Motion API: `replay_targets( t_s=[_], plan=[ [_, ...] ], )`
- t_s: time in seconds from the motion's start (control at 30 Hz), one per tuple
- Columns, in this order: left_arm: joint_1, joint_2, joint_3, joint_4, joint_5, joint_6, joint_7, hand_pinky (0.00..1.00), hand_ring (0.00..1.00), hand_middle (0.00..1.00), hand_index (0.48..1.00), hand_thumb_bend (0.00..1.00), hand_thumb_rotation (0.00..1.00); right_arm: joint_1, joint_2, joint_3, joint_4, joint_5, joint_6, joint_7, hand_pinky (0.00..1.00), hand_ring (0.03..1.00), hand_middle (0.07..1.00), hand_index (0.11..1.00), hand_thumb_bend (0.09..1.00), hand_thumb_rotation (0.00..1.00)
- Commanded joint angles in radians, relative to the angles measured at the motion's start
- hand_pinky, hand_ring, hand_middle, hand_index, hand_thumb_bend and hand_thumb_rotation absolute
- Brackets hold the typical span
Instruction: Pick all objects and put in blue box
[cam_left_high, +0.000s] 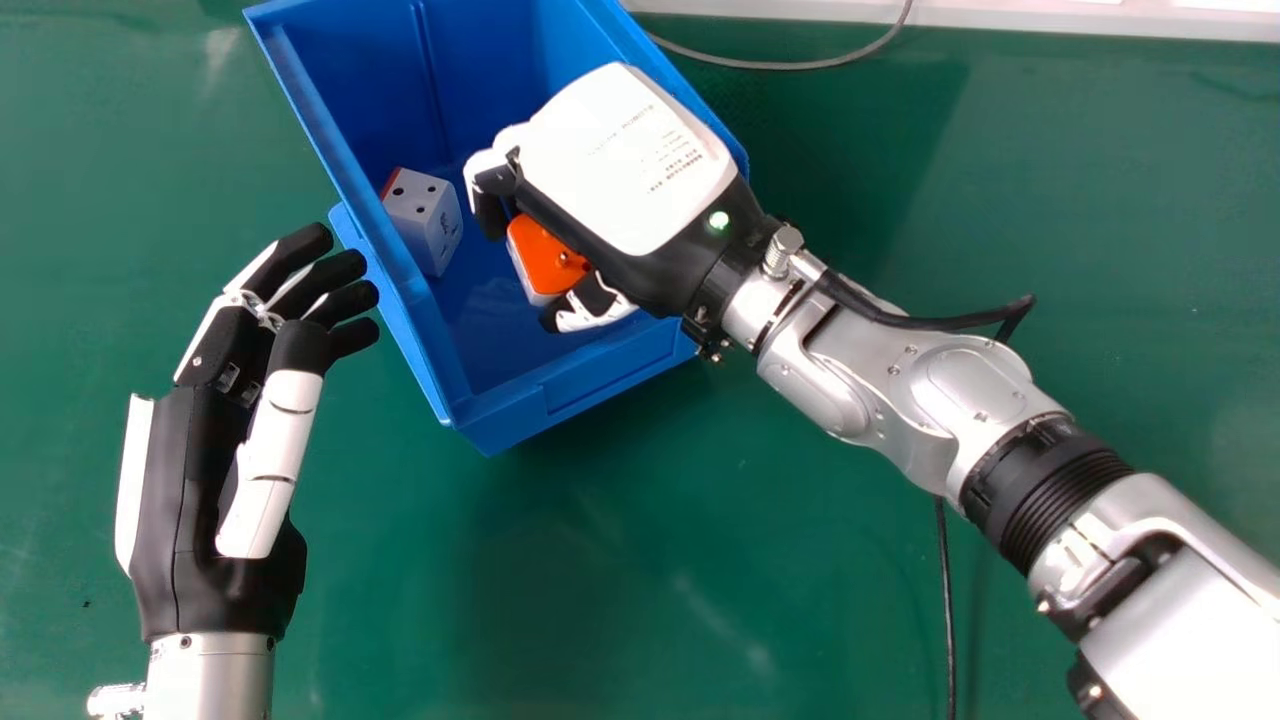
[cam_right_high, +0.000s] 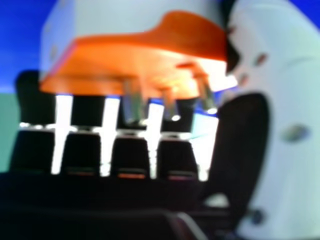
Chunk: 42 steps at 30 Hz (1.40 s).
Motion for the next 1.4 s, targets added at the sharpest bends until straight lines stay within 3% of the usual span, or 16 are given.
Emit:
replay_targets(
  t_s=[0.0, 0.17, 0.3, 0.47, 0.7, 0.97, 1.07, 1.13, 1.17, 1.37],
  plan=[
    [0.002, 0.000, -0.002, -0.013, 0.002, -0.019, -0.004, 0.75, 0.77, 0.79, 0.788, 0.68, 0.67, -0.046, 0.007, -0.003, -0.003, 0.005, 0.011, -0.040, 0.31, 0.447, 0.534, 0.485, 0.500, 0.00],
    [0.002, 0.001, -0.001, -0.017, 0.003, -0.013, -0.001, 0.75, 0.77, 0.78, 0.788, 0.68, 0.67, -0.047, 0.023, -0.007, 0.012, 0.012, 0.038, -0.056, 0.31, 0.452, 0.537, 0.486, 0.499, 0.00],
    [0.002, 0.001, 0.000, -0.013, -0.002, -0.019, -0.006, 0.75, 0.77, 0.78, 0.787, 0.68, 0.67, -0.057, 0.034, -0.003, 0.039, 0.003, 0.076, -0.083, 0.31, 0.455, 0.541, 0.483, 0.498, 0.00],
    [-0.001, 0.000, 0.003, -0.004, 0.008, -0.028, 0.000, 0.75, 0.77, 0.78, 0.788, 0.69, 0.67, -0.035, 0.038, 0.002, -0.018, -0.002, 0.195, 0.025, 0.32, 0.458, 0.539, 0.486, 0.498, 0.00],
    [-0.005, 0.005, 0.004, -0.002, -0.002, -0.023, -0.009, 0.75, 0.77, 0.78, 0.787, 0.69, 0.67, 0.005, 0.015, 0.038, -0.149, -0.052, 0.353, 0.199, 0.32, 0.459, 0.530, 0.493, 0.499, 0.00],
    [-0.012, 0.006, 0.008, 0.013, -0.003, -0.028, -0.012, 0.75, 0.77, 0.78, 0.786, 0.69, 0.67, 0.050, -0.017, 0.046, -0.312, -0.082, 0.445, 0.366, 0.34, 0.452, 0.521, 0.499, 0.503, 0.00],
    [-0.014, 0.007, 0.009, 0.018, -0.004, -0.032, -0.015, 0.76, 0.77, 0.79, 0.790, 0.68, 0.67, 0.059, -0.024, 0.046, -0.346, -0.087, 0.456, 0.391, 0.44, 0.560, 0.635, 0.606, 0.658, 0.05],
    [-0.013, 0.007, 0.009, 0.016, -0.003, -0.030, -0.014, 0.76, 0.77, 0.79, 0.790, 0.68, 0.67, 0.064, -0.024, 0.039, -0.359, -0.079, 0.454, 0.393, 0.44, 0.560, 0.635, 0.606, 0.658, 0.05],
    [-0.015, 0.006, 0.009, 0.017, -0.003, -0.031, -0.014, 0.76, 0.77, 0.79, 0.791, 0.68, 0.67, 0.067, -0.025, 0.038, -0.366, -0.078, 0.453, 0.385, 0.48, 0.603, 0.678, 0.646, 0.720, 0.09],
    [-0.016, 0.006, 0.007, 0.017, -0.002, -0.033, -0.016, 0.76, 0.77, 0.79, 0.790, 0.69, 0.67, 0.105, -0.026, 0.028, -0.431, -0.077, 0.456, 0.355, 0.52, 0.642, 0.716, 0.679, 0.759, 0.11]
  ],
)
